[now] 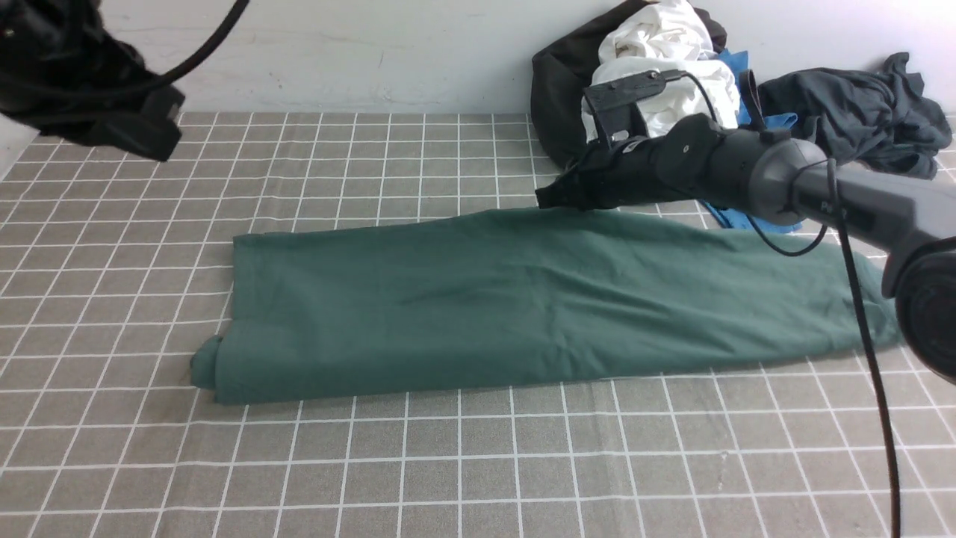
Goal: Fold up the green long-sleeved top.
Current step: Use both arms to drag the lower edge of the fabric forward and fold it over the upper edge, then use the right arm to clamp the right edge of the fabric
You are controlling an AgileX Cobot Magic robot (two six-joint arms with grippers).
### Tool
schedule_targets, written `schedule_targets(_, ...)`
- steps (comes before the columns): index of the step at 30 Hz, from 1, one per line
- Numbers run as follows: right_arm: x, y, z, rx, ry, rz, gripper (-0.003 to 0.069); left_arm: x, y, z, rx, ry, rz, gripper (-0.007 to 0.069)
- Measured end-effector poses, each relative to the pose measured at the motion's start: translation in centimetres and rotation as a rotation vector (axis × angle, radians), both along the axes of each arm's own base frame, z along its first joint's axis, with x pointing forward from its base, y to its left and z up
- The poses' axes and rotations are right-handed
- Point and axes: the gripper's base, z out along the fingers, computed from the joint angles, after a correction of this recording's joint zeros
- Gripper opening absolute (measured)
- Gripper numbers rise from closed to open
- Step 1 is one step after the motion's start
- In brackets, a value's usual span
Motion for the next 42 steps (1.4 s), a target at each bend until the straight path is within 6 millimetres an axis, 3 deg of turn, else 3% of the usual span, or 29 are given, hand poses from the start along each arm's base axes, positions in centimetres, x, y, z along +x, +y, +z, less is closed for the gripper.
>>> schedule_targets(3, -0.7, -0.4, 1.4, -0.063, 0.08, 0.076, -0.0013, -3.5, 0.6, -0.7, 0.034, -0.016, 0.015, -0.0008)
schedule_targets(6, -1.7, -1.2, 2.7, -0.143, 0.165, 0.118, -0.0011, -5.1, 0.8, -2.3, 0.051, 0.011, 0.026, -0.0008)
schedule_targets(7, -2.5, -2.4, 4.2, -0.205, 0.234, 0.118, -0.001, -6.3, 1.0, -3.6, 0.06, 0.039, 0.031, -0.0008)
schedule_targets(8, -2.6, -2.8, 4.6, -0.226, 0.236, 0.114, -0.0011, -6.6, 1.0, -3.7, 0.06, 0.037, 0.032, -0.0008)
schedule_targets(9, -3.5, -5.1, 5.7, -0.306, 0.334, 0.082, -0.001, -7.7, 1.1, -5.4, 0.065, 0.066, 0.04, -0.0008)
schedule_targets(11, -3.8, -7.2, 6.1, -0.347, 0.388, 0.031, -0.001, -8.5, 1.2, -6.6, 0.065, 0.08, 0.045, -0.0008)
schedule_targets(12, -4.2, -9.7, 5.8, -0.363, 0.462, -0.035, -0.001, -9.2, 1.3, -7.6, 0.061, 0.081, 0.056, -0.0008)
schedule_targets(14, -5.0, -15.1, 3.5, -0.339, 0.602, -0.177, -0.0008, -10.4, 1.4, -9.5, 0.055, 0.083, 0.075, -0.0008)
schedule_targets(17, -6.7, -20.6, 0.6, -0.314, 0.747, -0.305, -0.0006, -11.6, 1.5, -11.0, 0.051, 0.076, 0.088, -0.0008)
schedule_targets(19, -7.5, -22.9, 0.3, -0.288, 0.775, -0.361, -0.0004, -12.1, 1.5, -11.6, 0.049, 0.063, 0.093, -0.0008)
schedule_targets(22, -7.9, -25.4, 2.2, -0.233, 0.707, -0.434, 0.0003, -12.2, 1.6, -11.9, 0.045, 0.018, 0.104, -0.0008)
schedule_targets(23, -7.9, -25.4, 2.2, -0.231, 0.703, -0.435, 0.0003, -12.2, 1.6, -11.9, 0.045, 0.015, 0.105, -0.0008)
schedule_targets(25, -8.1, -27.2, 3.8, -0.173, 0.64, -0.492, 0.0052, -11.6, 1.7, -12.2, 0.038, -0.051, 0.124, -0.0008)
schedule_targets(29, -8.3, -28.6, 2.9, -0.122, 0.674, -0.525, 0.0177, -10.9, 1.7, -12.7, 0.032, -0.099, 0.143, -0.0008)
schedule_targets(30, -8.3, -28.8, 2.4, -0.11, 0.693, -0.53, 0.0222, -10.7, 1.7, -12.8, 0.031, -0.104, 0.146, -0.0008)
schedule_targets(31, -8.3, -29.1, 1.1, -0.093, 0.73, -0.537, 0.0328, -10.6, 1.7, -12.8, 0.027, -0.115, 0.149, -0.0008)
schedule_targets(32, -8.3, -29.1, 0.4, -0.085, 0.748, -0.54, 0.0387, -10.5, 1.7, -12.8, 0.024, -0.119, 0.151, -0.0008)
schedule_targets(36, -8.0, -28.8, -1.0, -0.032, 0.786, -0.553, 0.0552, -10.5, 1.7, -12.7, 0.018, -0.12, 0.152, -0.0008)
schedule_targets(38, -8.0, -28.7, -1.1, -0.023, 0.786, -0.553, 0.0566, -10.5, 1.7, -12.7, 0.019, -0.121, 0.152, -0.0008)
schedule_targets(41, -7.8, -28.3, -1.2, -0.009, 0.78, -0.545, 0.0526, -10.5, 1.7, -12.7, 0.018, -0.121, 0.152, -0.0008)
schedule_targets(42, -7.7, -27.9, -1.2, -0.01, 0.777, -0.532, 0.0447, -10.5, 1.7, -12.7, 0.018, -0.121, 0.152, -0.0008)
